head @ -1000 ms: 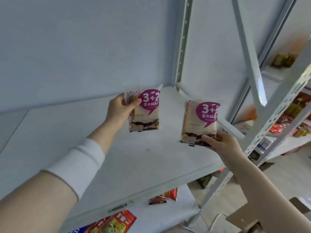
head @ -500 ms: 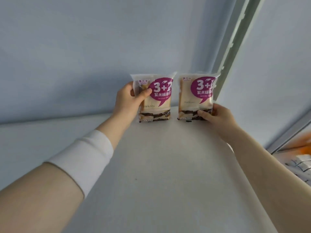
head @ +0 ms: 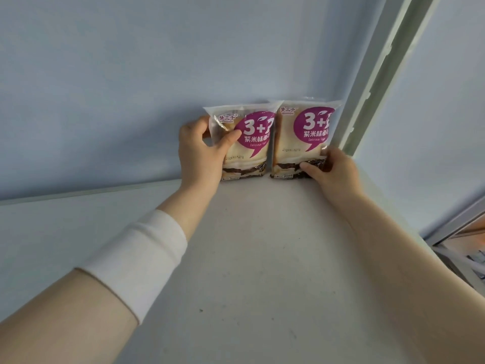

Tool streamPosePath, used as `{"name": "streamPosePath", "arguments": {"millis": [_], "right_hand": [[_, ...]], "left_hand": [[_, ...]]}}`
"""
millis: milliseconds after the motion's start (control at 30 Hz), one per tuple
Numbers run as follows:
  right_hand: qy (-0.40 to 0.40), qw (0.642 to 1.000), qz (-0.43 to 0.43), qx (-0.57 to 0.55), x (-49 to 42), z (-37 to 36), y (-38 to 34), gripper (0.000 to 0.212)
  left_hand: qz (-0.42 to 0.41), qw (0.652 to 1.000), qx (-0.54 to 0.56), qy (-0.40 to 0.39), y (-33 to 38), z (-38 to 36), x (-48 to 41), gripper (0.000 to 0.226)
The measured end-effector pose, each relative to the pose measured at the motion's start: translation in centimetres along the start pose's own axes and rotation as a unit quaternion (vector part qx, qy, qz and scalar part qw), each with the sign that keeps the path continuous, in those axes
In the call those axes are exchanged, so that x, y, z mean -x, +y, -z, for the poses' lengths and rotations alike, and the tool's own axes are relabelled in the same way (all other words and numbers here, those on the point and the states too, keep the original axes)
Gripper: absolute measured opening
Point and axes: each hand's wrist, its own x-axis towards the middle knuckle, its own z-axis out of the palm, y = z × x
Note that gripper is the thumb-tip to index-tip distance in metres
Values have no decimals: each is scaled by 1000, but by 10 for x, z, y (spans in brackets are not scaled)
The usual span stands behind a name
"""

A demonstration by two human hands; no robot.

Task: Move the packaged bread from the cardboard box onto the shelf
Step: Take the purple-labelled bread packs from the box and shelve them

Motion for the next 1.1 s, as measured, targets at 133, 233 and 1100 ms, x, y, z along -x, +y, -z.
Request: {"name": "streamPosePath", "arguments": {"millis": [133,233,1100], "right_hand": [[58,998,-15,35,6,-6,-3,45],[63,995,-25,74,11,-7,-11,49],[-17,871,-198,449,494,169,-91,47]], "left_hand": [[19,1000,-7,7,3,-2,0,37],[57,998,23,13,11,-2,4,46],[-292,693,-454,-477,205,165,360,48]]}}
